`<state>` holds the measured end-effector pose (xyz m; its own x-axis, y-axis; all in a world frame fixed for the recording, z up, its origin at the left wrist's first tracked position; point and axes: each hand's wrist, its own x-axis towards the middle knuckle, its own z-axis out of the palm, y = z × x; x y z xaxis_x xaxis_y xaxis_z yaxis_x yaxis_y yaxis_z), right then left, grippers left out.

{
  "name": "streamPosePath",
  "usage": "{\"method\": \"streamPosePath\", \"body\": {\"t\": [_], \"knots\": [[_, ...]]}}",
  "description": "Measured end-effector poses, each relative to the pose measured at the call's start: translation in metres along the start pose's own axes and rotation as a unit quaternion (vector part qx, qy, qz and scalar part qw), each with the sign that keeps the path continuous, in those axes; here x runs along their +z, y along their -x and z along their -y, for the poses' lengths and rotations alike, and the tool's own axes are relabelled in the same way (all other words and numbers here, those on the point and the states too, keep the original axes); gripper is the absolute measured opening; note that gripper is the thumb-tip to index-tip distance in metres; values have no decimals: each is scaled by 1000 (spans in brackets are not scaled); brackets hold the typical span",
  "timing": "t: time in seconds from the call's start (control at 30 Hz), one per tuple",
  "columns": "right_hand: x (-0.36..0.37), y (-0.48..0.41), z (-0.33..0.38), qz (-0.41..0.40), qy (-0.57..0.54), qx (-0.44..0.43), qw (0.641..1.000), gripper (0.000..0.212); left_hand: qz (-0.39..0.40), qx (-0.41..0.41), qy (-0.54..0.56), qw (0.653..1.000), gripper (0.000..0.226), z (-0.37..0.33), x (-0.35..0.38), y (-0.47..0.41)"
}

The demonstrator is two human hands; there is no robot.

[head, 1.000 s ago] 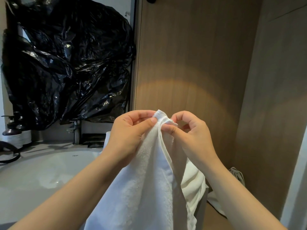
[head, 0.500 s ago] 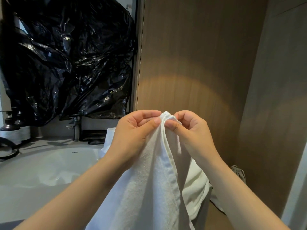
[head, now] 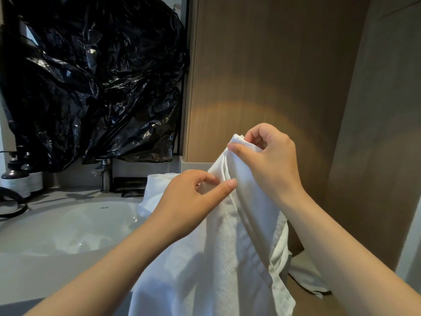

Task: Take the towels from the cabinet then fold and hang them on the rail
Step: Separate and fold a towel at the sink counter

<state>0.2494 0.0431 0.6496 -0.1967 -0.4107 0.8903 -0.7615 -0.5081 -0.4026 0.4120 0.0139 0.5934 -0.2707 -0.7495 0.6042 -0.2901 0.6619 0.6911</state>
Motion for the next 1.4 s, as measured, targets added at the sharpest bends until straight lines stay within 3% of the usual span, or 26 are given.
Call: {"method": "streamPosePath", "body": {"t": [0.1,0.3,0.57,0.8,1.0,1.3,1.4], "knots": [[2,-3,6,4,26,-15,1000,28,-16,-7,-58,998,52,-2,7,-5],[1,-5,3,-1,37,-17,999,26,-31,25,-16,999,39,-2,8,-5],[-3,-6,-6,-39,37,-7,999,25,43,-1,-38,998,33,22,5,3],[-17,-15,-29,-63,27,22,997,26,172,-86,-6,981,20,45,-19,3],[-12,-13,-51,-62,28,58,996,25,255,-88,-12,963,20,60,-35,-6],[-13,-23,-73,-73,32,108,991,32,154,-42,6,987,10,54,-58,-43],[-8,-28,-88,-49,30,168,984,37,163,-38,-8,986,13,52,-68,-68]]}}
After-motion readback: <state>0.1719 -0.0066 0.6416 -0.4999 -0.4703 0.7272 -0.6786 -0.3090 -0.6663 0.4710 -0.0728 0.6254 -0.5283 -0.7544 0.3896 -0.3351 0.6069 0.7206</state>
